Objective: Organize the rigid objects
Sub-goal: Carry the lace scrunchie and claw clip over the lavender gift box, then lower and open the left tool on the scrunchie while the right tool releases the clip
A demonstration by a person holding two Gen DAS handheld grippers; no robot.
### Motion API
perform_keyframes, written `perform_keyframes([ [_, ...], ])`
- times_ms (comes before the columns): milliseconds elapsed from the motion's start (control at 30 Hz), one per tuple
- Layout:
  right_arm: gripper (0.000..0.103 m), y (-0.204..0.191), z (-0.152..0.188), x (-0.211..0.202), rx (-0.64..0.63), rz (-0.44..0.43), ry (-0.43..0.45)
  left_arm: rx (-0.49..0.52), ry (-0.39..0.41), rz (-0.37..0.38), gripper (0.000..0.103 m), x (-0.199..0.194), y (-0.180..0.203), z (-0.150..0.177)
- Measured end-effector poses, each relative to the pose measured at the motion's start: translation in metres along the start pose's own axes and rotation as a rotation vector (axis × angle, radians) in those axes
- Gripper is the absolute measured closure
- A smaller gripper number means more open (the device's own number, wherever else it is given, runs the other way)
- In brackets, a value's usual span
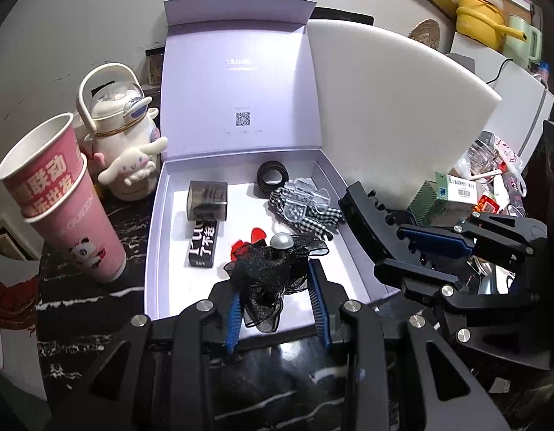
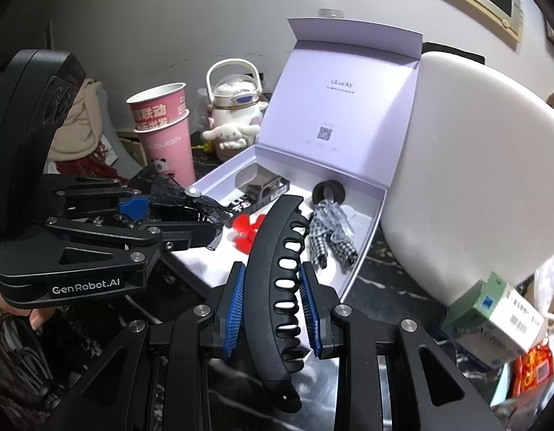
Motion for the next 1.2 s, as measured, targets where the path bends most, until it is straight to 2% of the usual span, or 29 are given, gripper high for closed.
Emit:
perform_keyframes([
  [533,0.073,0.022,-0.032,0.029,-0.020,-0.007,0.022,0.021,0.010,-0.029,0.071,0.028,-0.017,-0.031],
  [1200,0.073,0.034,-0.009,0.080,0.014,-0.033,-0.073,0.026,-0.103,-0.059,0.071,0.085,-0.038,-0.006],
])
Point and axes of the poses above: each gripper's, at about its wrist camera, not at the fingertips, and x roughly the way its jaws point, y to its right, z to its underside, the point moved 10 cm from there along x, roughly the way its jaws point, and after that the axes turned 11 degrees about y, right-handed, at the moved point
